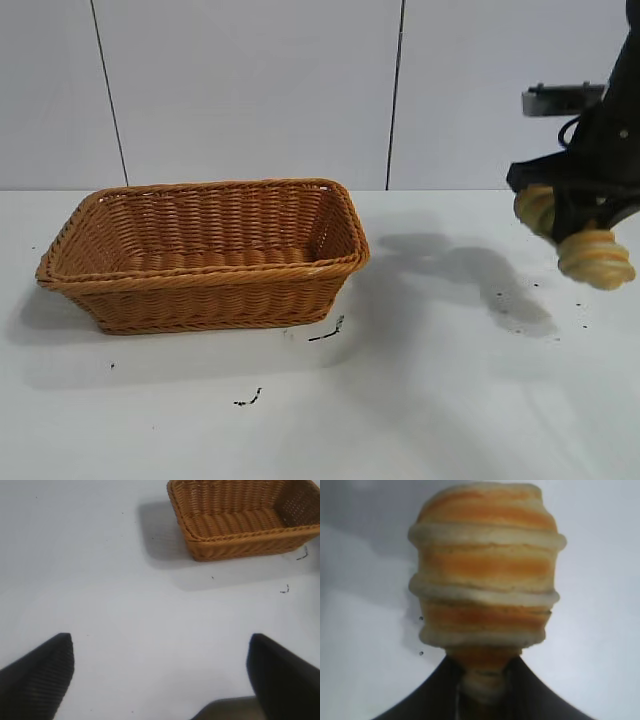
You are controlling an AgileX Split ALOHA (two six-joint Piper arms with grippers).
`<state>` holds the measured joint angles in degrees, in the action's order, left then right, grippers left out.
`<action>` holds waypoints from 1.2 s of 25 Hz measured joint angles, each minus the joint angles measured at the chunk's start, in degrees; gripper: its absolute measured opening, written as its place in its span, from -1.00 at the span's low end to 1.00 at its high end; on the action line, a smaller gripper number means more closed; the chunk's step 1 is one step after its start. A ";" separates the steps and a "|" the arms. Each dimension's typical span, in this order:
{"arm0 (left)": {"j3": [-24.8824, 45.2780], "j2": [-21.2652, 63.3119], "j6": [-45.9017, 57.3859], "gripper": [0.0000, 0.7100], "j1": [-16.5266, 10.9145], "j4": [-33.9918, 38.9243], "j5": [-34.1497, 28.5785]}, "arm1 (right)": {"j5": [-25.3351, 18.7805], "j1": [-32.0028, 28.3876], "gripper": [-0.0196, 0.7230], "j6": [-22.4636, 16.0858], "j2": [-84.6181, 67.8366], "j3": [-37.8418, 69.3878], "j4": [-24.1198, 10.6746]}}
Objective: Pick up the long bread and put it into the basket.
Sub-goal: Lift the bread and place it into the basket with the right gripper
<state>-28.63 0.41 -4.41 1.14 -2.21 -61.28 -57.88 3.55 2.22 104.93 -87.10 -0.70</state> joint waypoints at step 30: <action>0.00 0.00 0.00 0.95 0.00 0.00 0.00 | 1.45 33.19 -0.69 54.89 21.59 -33.28 0.19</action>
<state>-28.63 0.41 -4.41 1.14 -2.21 -61.28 -56.43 36.74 57.11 126.53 -120.38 -0.51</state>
